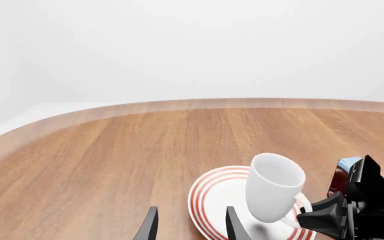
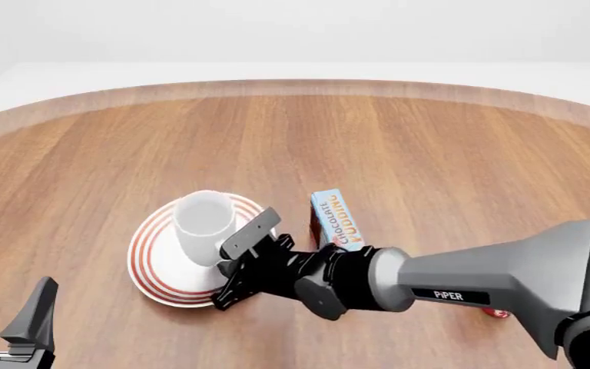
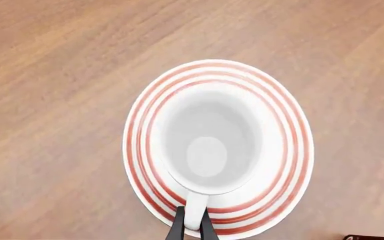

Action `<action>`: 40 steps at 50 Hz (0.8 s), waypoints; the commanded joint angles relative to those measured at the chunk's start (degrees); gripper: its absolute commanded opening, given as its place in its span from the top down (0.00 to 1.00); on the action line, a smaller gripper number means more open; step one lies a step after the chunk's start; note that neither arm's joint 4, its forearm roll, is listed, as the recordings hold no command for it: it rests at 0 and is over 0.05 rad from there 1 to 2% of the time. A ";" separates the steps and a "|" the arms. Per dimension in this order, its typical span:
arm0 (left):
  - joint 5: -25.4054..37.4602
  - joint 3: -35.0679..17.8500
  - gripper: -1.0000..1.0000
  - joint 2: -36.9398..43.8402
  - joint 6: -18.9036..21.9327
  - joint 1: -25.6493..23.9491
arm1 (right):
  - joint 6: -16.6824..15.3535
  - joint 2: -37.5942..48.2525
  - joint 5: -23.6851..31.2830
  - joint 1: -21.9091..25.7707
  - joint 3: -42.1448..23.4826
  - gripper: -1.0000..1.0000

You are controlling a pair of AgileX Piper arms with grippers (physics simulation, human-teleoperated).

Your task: Pick up the white mug and put it on the plate, and put the chocolate pudding to the right of the plate.

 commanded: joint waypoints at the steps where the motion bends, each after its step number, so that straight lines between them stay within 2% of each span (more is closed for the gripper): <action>1: 0.00 0.00 0.00 0.00 0.00 0.00 | 0.61 0.63 0.03 0.02 -0.56 1.00; 40: 0.00 0.00 0.00 0.00 0.00 0.00 | 0.36 1.76 2.00 -0.14 -2.04 1.00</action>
